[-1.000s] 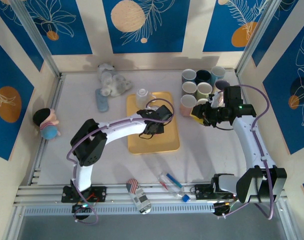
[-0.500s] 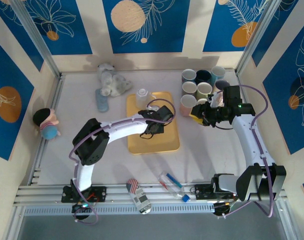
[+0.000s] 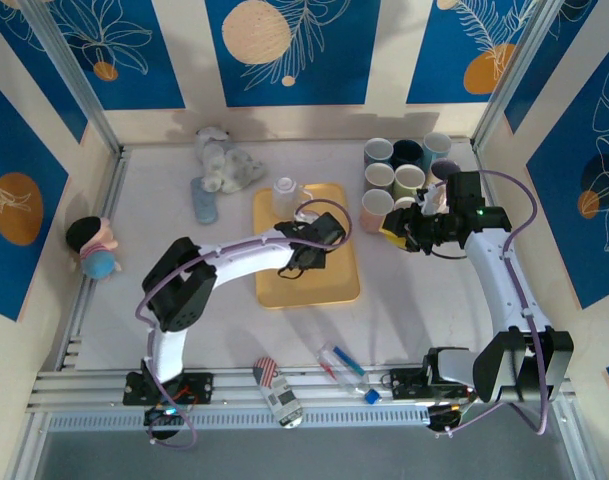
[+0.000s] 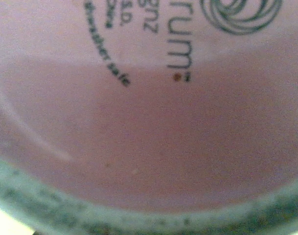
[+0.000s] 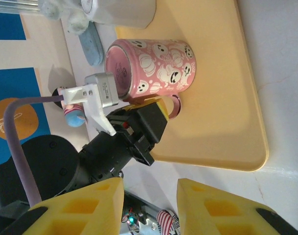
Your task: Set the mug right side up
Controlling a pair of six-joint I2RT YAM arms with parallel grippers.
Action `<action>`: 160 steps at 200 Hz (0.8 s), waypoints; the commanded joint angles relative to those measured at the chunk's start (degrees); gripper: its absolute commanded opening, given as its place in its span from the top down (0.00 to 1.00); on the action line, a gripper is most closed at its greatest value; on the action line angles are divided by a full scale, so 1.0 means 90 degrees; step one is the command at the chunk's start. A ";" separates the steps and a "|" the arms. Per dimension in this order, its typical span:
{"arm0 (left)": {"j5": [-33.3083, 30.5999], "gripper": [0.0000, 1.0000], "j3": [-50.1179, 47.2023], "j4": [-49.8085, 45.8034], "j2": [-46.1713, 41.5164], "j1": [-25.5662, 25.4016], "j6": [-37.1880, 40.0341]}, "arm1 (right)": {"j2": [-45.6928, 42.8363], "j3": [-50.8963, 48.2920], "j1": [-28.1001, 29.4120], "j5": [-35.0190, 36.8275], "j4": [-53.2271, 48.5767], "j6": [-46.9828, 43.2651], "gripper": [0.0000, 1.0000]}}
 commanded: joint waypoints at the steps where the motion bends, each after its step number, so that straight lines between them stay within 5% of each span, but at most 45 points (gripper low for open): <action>1: -0.0173 1.00 -0.0096 0.0176 -0.0693 0.0108 0.0396 | -0.0004 0.0155 0.0095 0.0076 -0.0191 0.0147 0.65; 79: 0.1925 1.00 -0.1482 0.1746 -0.2479 0.0918 0.1235 | 0.0147 0.0302 0.0513 -0.0123 0.0092 0.0673 0.66; 160: 0.4966 1.00 -0.2981 0.3522 -0.4201 0.2952 0.0839 | 0.0407 0.0582 0.1500 0.0136 0.0818 0.1668 0.65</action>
